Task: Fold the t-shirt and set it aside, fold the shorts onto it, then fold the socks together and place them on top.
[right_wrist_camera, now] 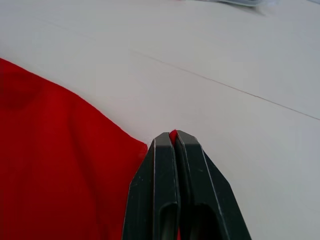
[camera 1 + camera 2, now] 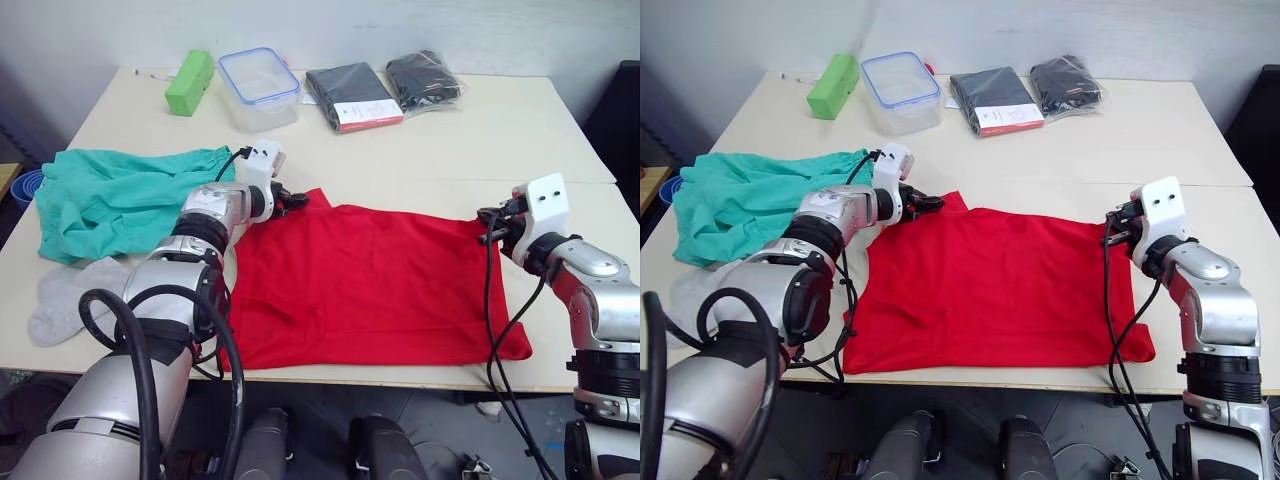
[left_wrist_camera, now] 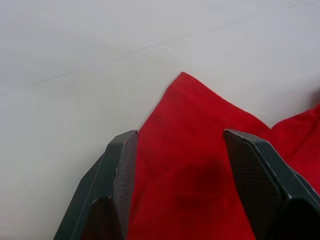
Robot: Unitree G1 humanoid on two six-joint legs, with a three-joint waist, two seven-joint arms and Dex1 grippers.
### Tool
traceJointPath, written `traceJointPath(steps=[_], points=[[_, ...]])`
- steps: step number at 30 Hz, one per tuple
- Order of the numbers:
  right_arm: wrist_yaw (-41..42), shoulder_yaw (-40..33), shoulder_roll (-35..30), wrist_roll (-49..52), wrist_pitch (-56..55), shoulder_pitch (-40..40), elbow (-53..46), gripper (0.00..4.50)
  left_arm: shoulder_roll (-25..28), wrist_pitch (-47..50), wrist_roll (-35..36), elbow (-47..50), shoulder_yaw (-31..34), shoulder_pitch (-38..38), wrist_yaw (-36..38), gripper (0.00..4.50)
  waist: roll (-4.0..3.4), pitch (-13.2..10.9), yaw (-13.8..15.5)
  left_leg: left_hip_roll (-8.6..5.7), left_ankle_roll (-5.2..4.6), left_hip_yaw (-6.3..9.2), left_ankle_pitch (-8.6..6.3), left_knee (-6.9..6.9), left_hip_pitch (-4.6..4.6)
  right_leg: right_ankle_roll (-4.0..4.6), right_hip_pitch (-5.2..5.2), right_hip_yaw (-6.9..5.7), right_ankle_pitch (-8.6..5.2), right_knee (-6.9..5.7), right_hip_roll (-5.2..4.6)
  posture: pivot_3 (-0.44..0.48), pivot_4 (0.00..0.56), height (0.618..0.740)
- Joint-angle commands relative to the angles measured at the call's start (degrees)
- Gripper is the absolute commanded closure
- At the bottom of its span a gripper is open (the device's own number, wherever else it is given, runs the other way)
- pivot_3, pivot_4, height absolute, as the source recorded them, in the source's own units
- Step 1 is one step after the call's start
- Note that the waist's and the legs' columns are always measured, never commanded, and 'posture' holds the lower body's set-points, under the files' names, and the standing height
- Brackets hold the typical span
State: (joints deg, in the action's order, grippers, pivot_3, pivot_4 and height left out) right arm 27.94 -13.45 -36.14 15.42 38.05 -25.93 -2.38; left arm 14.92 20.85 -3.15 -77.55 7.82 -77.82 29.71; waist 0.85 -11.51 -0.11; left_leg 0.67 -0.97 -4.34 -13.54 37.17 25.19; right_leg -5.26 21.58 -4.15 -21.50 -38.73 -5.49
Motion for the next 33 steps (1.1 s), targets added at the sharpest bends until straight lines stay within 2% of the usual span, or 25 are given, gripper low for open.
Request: traceJointPath(steps=[1, 2, 3, 10, 15, 22, 26, 29, 33], points=[[-0.4, -1.6, -0.3, 1.3, 0.8, 0.6, -4.1, 4.50, -0.2, -0.8, -1.9, -0.3, -1.0, 0.9, -3.0, 1.64, 0.00, 0.0, -0.1, 0.02, 0.00, -0.03, 0.00, -0.02, -0.02, 0.00, 0.00, 0.03, 0.00, -0.01, 0.00, 0.000, 0.150, 0.740], [-0.5, -1.7, -0.3, 1.4, 1.0, 0.8, -4.6, 4.50, -0.3, -0.9, -2.0, -0.3, -1.0, 1.2, -3.7, 2.05, 0.00, 0.0, -0.1, 0.02, 0.00, -0.04, 0.00, -0.04, -0.06, 0.00, 0.00, 0.05, 0.00, -0.04, 0.00, 0.000, 0.150, 0.740], [-0.5, -1.8, -0.3, 1.6, 1.3, 1.1, -5.1, 4.50, -0.3, -0.8, -2.0, -0.4, -0.7, 1.3, -4.2, 2.24, 0.00, 0.0, -0.1, 0.03, 0.01, -0.05, 0.00, -0.04, -0.08, 0.00, 0.00, 0.07, 0.00, -0.05, 0.00, 0.000, 0.150, 0.740], [-0.4, -1.9, -0.4, 2.5, 2.1, 1.7, -6.4, 4.50, 0.1, 0.4, -3.1, -0.4, -1.4, 1.9, -3.3, 4.48, 0.01, 0.0, 0.1, 0.01, 0.01, -0.09, 0.00, 0.01, -0.09, 0.00, 0.00, 0.10, 0.00, -0.09, 0.01, 0.000, 0.150, 0.740], [-0.2, -1.2, -0.3, 2.4, 1.4, 1.0, -5.2, 4.50, 0.6, 0.4, -1.8, -0.2, 0.0, 1.8, -2.3, 4.48, 0.00, 0.0, 0.0, 0.01, 0.01, -0.10, 0.00, 0.01, -0.10, 0.00, 0.00, 0.11, 0.00, -0.11, 0.01, 0.000, 0.150, 0.740], [0.9, -0.7, -0.6, 2.2, 0.0, -0.5, -2.9, 4.50, 3.4, -1.5, 7.2, 1.7, 8.8, -0.8, 6.3, 4.48, 0.01, 0.0, -0.1, 0.03, 0.01, -0.12, 0.00, 0.02, -0.09, 0.00, 0.03, 0.11, 0.00, -0.11, 0.01, 0.000, 0.150, 0.740], [1.5, -0.8, -0.5, 2.3, -1.1, -0.9, -2.2, 4.50, 6.4, -2.7, 9.7, 5.1, 8.0, -0.6, 22.4, 4.48, 0.00, 0.0, -0.1, 0.02, 0.01, -0.14, 0.00, 0.01, -0.09, 0.00, 0.03, 0.10, 0.00, -0.11, 0.09, 0.000, 0.150, 0.740], [2.7, -0.4, -0.4, 2.6, -2.2, -0.4, -2.5, 4.50, 8.3, -3.4, 9.6, 8.1, 5.8, 2.0, 30.8, 4.48, 0.00, 0.0, -0.1, 0.02, 0.01, -0.17, 0.00, 0.01, -0.09, 0.00, 0.03, 0.12, 0.00, -0.10, 0.15, 0.000, 0.150, 0.740], [5.7, 0.2, -1.0, 2.4, -5.0, 1.3, -2.7, 4.50, 10.0, -5.8, 8.6, 13.4, 2.7, 7.3, 34.6, 4.48, -0.01, 0.0, -0.1, 0.05, 0.01, -0.27, 0.00, -0.05, -0.23, 0.00, 0.03, 0.29, 0.00, -0.15, 0.16, 0.000, 0.150, 0.740]])
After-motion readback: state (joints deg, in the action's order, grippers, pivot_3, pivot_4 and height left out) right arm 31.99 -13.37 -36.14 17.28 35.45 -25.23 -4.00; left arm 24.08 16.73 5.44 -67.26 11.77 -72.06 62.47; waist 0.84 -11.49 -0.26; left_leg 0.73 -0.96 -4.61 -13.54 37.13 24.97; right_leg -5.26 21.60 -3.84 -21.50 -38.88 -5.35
